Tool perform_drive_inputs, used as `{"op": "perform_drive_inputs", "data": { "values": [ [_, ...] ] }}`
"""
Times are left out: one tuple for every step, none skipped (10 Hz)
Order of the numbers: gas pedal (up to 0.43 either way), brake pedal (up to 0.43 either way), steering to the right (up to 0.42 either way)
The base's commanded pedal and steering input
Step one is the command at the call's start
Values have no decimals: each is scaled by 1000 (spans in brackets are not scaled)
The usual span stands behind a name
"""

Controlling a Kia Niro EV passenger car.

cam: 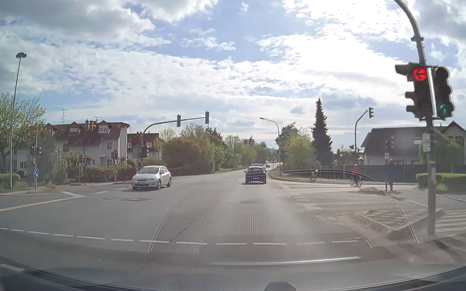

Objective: Follow the waypoints while adhering to traffic rules and regulations

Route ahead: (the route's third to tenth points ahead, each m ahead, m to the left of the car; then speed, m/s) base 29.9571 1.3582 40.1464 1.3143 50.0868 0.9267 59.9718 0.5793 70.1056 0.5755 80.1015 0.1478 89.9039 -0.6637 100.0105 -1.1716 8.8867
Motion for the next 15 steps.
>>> {"op": "perform_drive_inputs", "data": {
  "values": [
    [98,0,-4],
    [118,0,-4],
    [118,0,-4],
    [118,0,-4],
    [118,0,-4],
    [118,0,-4],
    [118,0,-4],
    [118,0,-3],
    [118,0,-2],
    [118,0,0],
    [118,0,1],
    [118,0,0],
    [118,0,-1],
    [118,0,-1],
    [118,0,-1]
  ]
}}
